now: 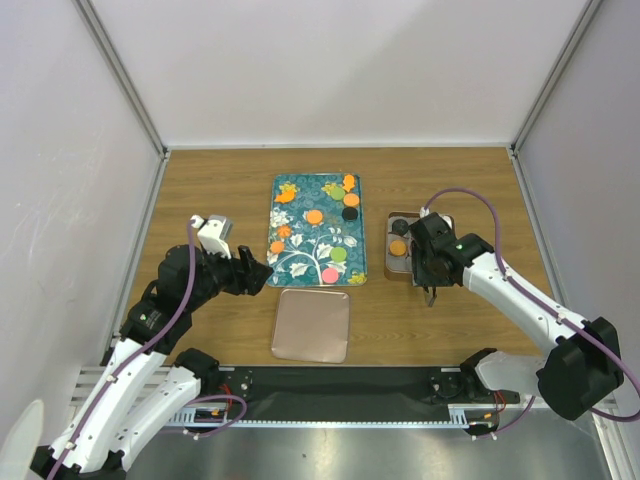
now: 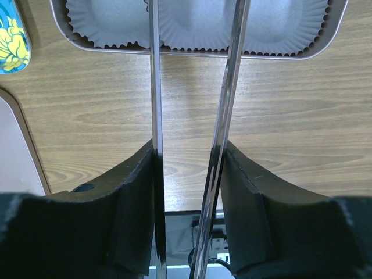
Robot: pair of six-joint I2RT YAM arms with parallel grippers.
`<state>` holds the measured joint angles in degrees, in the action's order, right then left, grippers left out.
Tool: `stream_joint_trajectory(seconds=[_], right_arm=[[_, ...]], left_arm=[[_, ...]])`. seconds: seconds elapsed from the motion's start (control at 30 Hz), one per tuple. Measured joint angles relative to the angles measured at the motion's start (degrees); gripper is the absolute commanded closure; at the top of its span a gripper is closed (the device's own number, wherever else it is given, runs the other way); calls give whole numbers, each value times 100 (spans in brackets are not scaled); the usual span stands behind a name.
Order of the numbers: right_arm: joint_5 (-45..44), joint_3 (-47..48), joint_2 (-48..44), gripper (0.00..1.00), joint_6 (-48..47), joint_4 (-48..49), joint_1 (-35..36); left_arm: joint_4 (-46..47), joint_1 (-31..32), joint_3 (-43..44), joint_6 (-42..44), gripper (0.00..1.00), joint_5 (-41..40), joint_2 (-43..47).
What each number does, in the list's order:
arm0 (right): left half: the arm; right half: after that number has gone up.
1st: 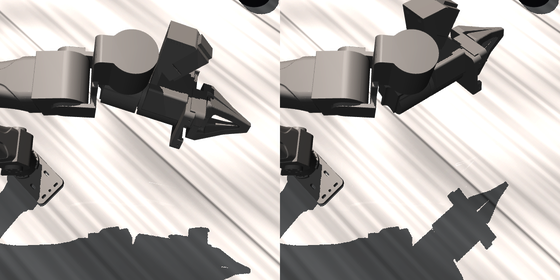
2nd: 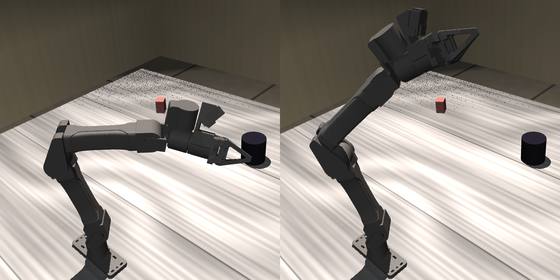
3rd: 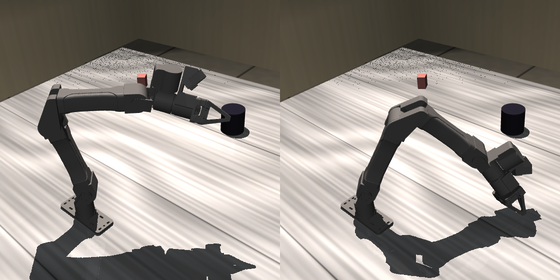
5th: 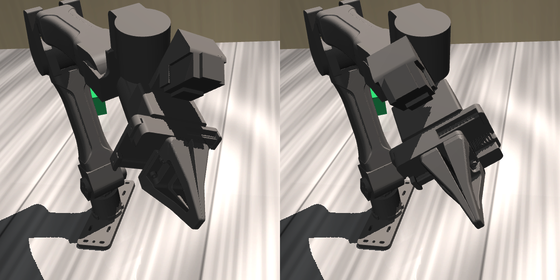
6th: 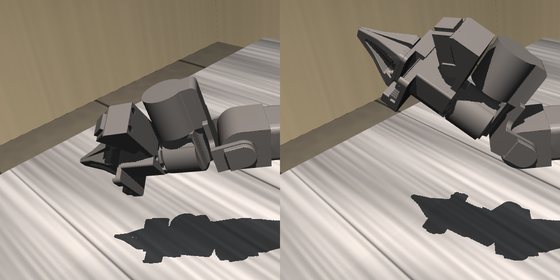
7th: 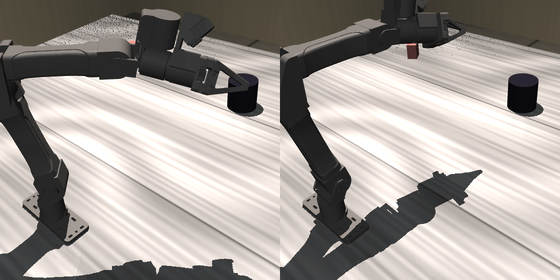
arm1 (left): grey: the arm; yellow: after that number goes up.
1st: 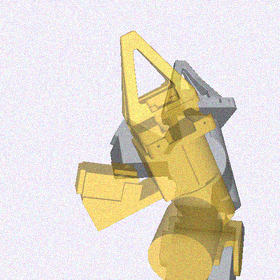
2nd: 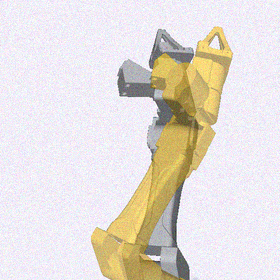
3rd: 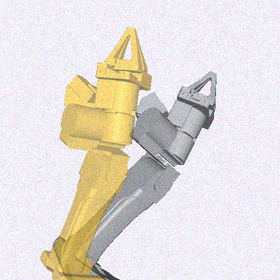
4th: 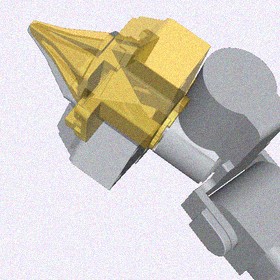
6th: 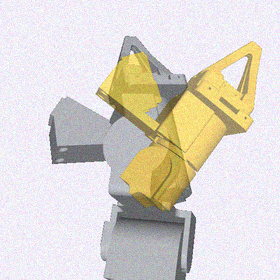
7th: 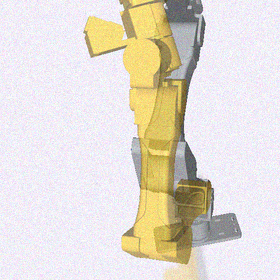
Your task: Pack the cookies
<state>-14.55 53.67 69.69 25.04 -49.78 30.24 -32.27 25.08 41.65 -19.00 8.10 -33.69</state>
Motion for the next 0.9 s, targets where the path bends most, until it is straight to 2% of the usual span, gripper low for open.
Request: stream_joint_trajectory(seconds=[0.2,0.47,0.57,0.67,0.9], right_arm=[[0,0,0,52,2,0,0],[28,103,-146,59,-4,-59,0],[76,487,-177,57,-11,-136,70],[48,1137,-39,56,-26,-125,485],[107,2409,1408,54,-157,293,1325]], left_arm=[[0,15,0,0,26,0,0],[0,22,0,0,26,0,-2],[0,22,0,0,26,0,-2],[0,22,0,0,26,-2,-2],[-2,31,0,0,26,-28,2]])
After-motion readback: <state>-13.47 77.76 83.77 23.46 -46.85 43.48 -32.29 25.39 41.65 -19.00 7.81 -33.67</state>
